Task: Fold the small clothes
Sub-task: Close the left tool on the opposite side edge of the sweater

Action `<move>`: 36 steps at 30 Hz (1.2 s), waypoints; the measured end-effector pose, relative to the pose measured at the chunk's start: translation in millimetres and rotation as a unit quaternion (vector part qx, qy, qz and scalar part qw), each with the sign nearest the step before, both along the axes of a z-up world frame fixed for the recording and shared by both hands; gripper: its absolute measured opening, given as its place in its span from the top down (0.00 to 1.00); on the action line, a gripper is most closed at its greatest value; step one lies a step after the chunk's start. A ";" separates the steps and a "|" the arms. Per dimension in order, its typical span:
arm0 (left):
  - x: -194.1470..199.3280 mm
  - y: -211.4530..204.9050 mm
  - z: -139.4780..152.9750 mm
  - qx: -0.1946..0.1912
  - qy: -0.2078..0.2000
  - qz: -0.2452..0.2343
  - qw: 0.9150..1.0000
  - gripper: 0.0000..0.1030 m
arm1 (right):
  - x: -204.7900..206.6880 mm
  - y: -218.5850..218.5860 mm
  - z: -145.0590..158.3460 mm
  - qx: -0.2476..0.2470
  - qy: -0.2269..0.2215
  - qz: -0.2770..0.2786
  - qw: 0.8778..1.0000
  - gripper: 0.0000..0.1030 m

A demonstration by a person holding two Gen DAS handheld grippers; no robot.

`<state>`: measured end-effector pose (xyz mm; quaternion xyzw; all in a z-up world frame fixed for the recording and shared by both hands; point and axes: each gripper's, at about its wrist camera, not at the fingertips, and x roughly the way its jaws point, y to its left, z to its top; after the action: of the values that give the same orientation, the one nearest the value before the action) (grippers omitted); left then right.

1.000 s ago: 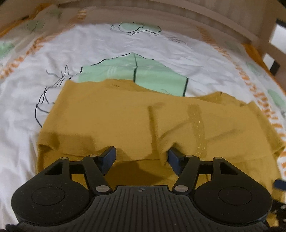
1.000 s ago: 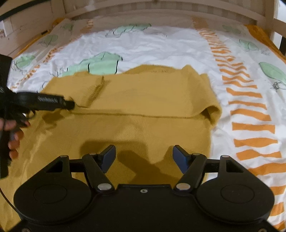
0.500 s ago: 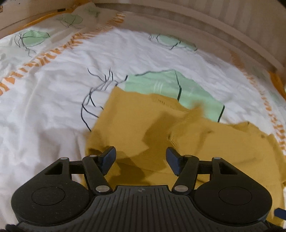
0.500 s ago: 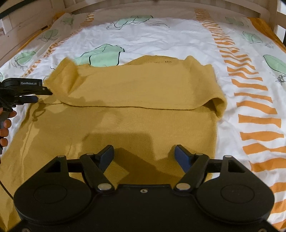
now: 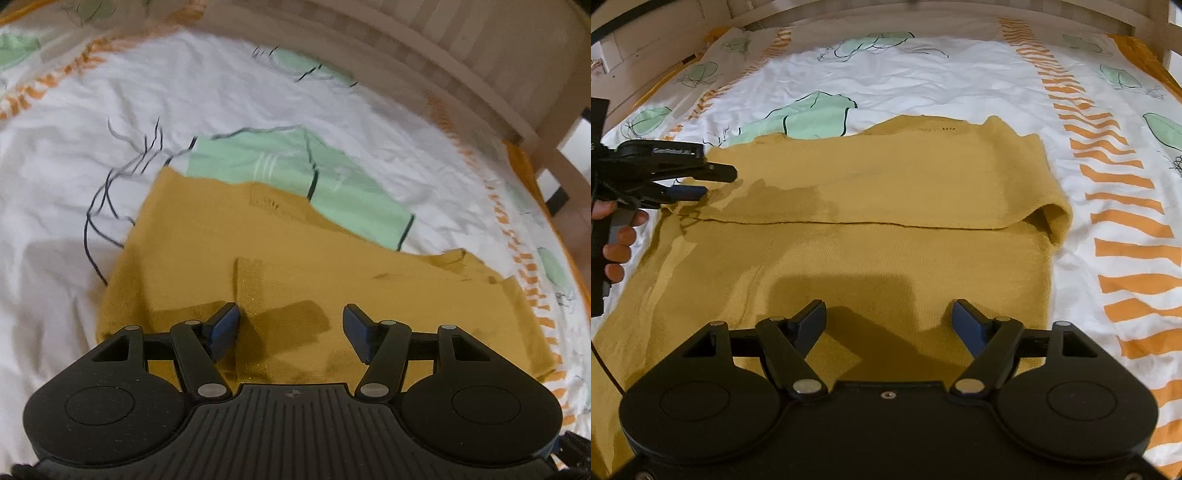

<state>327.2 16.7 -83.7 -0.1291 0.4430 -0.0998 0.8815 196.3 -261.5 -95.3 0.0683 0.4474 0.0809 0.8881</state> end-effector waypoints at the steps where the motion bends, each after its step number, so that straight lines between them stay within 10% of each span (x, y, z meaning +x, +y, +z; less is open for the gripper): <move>1: 0.2 0.6 -1.0 0.000 0.002 0.003 1.000 0.42 | 0.1 0.4 0.0 -0.001 0.000 0.000 1.000 0.25; 9: -2.0 9.8 -4.0 -0.001 0.002 0.038 0.999 0.44 | 1.0 1.2 -0.2 -0.001 -0.001 0.003 1.000 0.25; 11: -3.6 8.1 -3.2 -0.008 -0.005 0.030 1.000 0.80 | 0.2 2.4 -0.3 -0.004 -0.002 0.005 1.000 0.25; 13: -3.3 6.1 -4.3 -0.022 0.006 0.023 0.999 0.95 | 0.3 4.1 -0.1 -0.005 -0.002 0.007 1.000 0.25; 24: -24.3 12.9 64.2 -0.015 -0.111 0.019 0.994 0.95 | -2.5 9.1 -0.8 -0.014 -0.007 0.011 1.000 0.24; 36: -8.7 25.9 34.0 0.034 -0.051 0.031 0.998 0.94 | -3.3 15.5 -2.9 -0.028 -0.006 0.018 0.999 0.22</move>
<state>318.5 42.7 -49.7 -0.1081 0.3966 -0.0635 0.9094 193.1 -246.0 -98.3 0.0346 0.4454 0.0850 0.8906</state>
